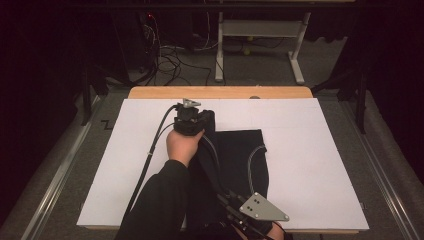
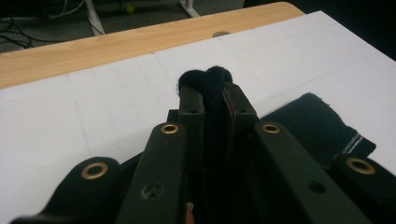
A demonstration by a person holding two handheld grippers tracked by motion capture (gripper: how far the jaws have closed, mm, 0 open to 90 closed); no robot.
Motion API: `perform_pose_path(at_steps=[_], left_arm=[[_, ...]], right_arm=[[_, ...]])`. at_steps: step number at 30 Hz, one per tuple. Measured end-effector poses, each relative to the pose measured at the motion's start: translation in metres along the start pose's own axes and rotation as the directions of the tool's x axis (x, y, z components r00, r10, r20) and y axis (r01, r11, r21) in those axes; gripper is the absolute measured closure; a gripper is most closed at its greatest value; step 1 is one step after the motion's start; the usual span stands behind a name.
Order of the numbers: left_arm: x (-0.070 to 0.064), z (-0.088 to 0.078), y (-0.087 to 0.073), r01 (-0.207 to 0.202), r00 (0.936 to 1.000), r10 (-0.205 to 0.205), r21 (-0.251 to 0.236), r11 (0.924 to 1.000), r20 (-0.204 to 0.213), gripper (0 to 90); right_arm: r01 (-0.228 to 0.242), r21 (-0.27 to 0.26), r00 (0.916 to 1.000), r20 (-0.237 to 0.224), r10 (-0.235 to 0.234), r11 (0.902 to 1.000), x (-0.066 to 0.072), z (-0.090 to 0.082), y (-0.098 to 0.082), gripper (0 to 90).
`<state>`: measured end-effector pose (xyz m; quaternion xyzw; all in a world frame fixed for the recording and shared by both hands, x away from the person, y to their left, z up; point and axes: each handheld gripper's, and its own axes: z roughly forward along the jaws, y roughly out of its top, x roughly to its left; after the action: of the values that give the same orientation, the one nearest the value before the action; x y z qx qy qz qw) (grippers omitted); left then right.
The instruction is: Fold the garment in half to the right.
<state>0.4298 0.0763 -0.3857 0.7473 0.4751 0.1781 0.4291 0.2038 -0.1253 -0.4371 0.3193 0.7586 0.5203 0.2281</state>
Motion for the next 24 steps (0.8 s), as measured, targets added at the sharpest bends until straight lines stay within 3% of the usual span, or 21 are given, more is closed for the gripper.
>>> perform_pose_path(at_steps=[10, 17, 24], left_arm=[[-0.020, 0.024, -0.005, 0.002, 0.9999, -0.003, 0.035, 0.9994, 0.016, 76.3], [-0.032, 0.029, -0.006, -0.004, 0.9989, 0.003, 0.027, 0.9996, 0.046, 76.1], [-0.044, 0.034, -0.005, -0.015, 0.9979, 0.013, 0.024, 0.9996, 0.063, 76.1]], right_arm=[[-0.036, 0.050, 0.9989, 0.031, 0.034, 0.9981, -0.018, -0.013, -0.021, 73.1], [-0.018, 0.062, 0.9984, 0.054, 0.015, 0.9979, -0.016, -0.020, -0.026, 73.0], [-0.035, 0.072, 0.9974, 0.066, 0.030, 0.9968, -0.016, -0.027, -0.031, 72.1]])
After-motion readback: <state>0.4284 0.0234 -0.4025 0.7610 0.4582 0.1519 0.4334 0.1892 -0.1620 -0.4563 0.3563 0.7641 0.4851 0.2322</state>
